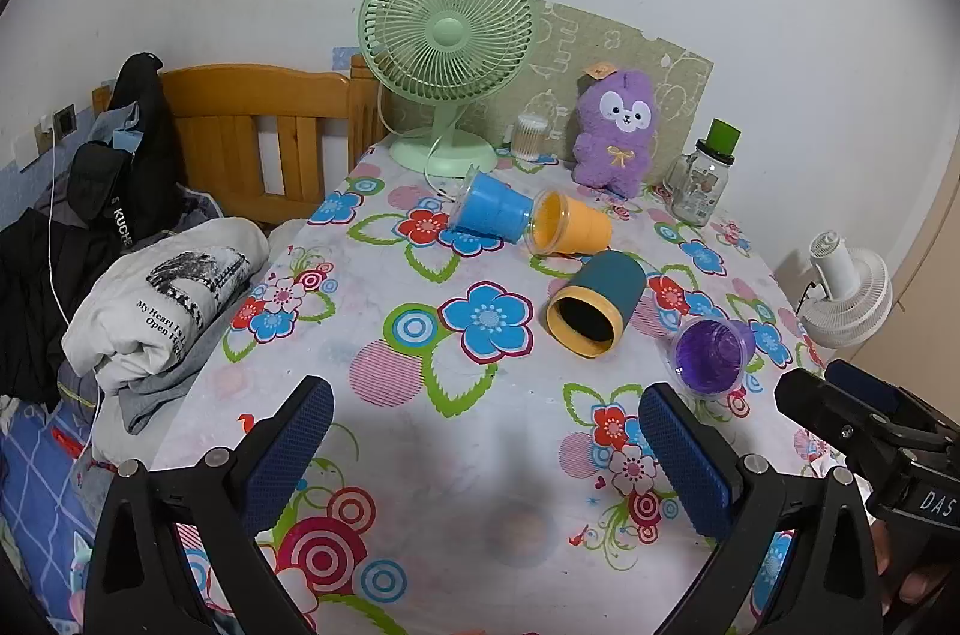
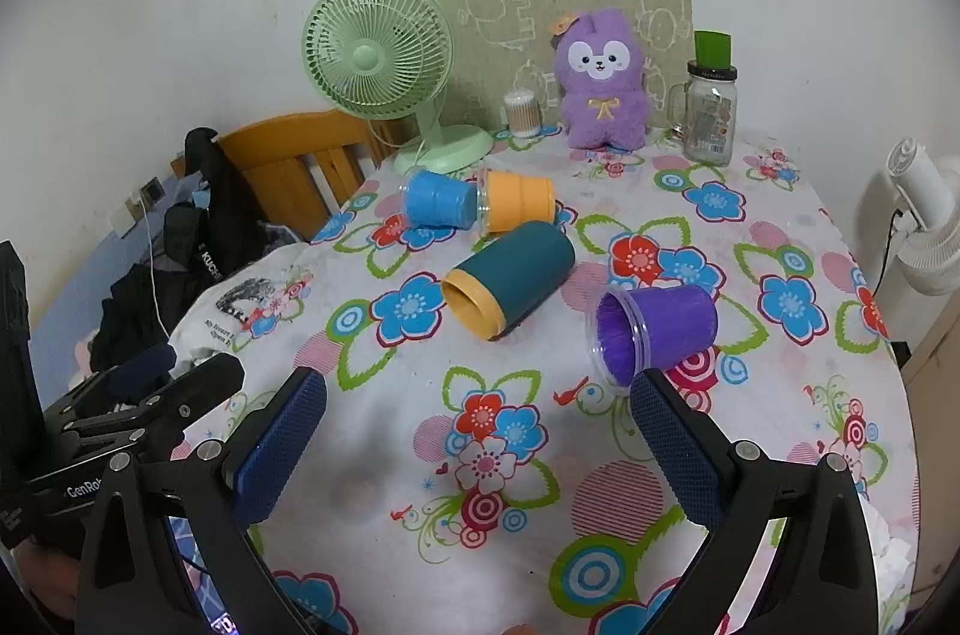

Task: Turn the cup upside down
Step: 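Move the right gripper to the teal cup lying on its side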

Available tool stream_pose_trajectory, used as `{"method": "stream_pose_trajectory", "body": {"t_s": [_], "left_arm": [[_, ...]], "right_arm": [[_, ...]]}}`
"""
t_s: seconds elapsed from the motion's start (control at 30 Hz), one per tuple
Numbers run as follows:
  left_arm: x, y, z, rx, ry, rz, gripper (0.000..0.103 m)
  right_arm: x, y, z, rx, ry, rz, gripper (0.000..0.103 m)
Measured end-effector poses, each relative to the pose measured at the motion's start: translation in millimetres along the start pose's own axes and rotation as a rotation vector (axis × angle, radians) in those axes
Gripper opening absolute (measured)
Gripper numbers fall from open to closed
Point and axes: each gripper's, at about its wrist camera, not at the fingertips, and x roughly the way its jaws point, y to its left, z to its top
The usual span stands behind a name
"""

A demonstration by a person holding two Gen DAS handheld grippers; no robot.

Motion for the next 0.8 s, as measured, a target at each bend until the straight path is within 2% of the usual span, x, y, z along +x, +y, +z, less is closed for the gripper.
{"method": "stream_pose_trajectory", "body": {"t_s": [0.47,0.67,0.8], "left_arm": [[7.0,3.0,-1.5,0.006,0.009,-0.001,0.103],[33.4,4.8,7.9,0.041,0.039,0.007,0.103],[53.1,3.7,20.1,0.058,0.058,-0.003,0.103]], "right_arm": [[12.1,-0.3,6.1,-0.009,0.025,-0.006,0.102],[45.1,-10.1,33.5,-0.007,0.063,-0.057,0.102],[74.4,-13.6,53.0,0.009,0.097,-0.048,0.102]]}}
